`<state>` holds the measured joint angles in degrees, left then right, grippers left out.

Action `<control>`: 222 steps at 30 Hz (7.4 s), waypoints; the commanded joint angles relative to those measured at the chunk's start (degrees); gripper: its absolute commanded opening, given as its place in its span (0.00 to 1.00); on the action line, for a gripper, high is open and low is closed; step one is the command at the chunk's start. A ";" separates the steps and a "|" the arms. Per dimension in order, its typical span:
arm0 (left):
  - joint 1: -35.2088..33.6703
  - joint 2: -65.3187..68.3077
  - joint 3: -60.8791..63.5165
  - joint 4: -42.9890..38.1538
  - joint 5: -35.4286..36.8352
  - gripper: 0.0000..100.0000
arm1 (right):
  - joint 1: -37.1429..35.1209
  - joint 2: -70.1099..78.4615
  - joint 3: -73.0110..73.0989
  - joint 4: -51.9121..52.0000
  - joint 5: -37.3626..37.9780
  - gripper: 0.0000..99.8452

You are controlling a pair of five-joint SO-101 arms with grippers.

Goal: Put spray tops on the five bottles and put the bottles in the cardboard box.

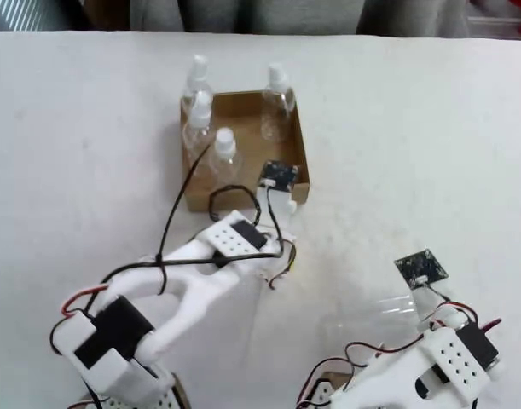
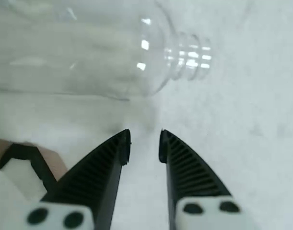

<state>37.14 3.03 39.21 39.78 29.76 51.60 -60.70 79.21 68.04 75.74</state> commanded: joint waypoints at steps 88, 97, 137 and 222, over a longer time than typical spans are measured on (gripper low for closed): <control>0.31 -2.51 0.44 1.93 -3.34 0.03 | -50.59 31.16 -43.87 1.36 -79.65 0.03; 0.22 -2.51 0.44 2.02 -3.34 0.03 | -56.66 30.64 -40.70 -2.59 -90.73 0.15; 0.22 -2.51 0.44 2.02 -3.43 0.03 | -62.99 52.35 -37.19 -16.66 -98.29 0.19; 0.22 -2.51 0.44 1.93 -3.43 0.03 | -39.34 45.05 -31.30 -16.57 -50.20 0.15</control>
<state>37.32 3.03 39.21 40.84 27.12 9.85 -16.84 48.62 53.54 26.24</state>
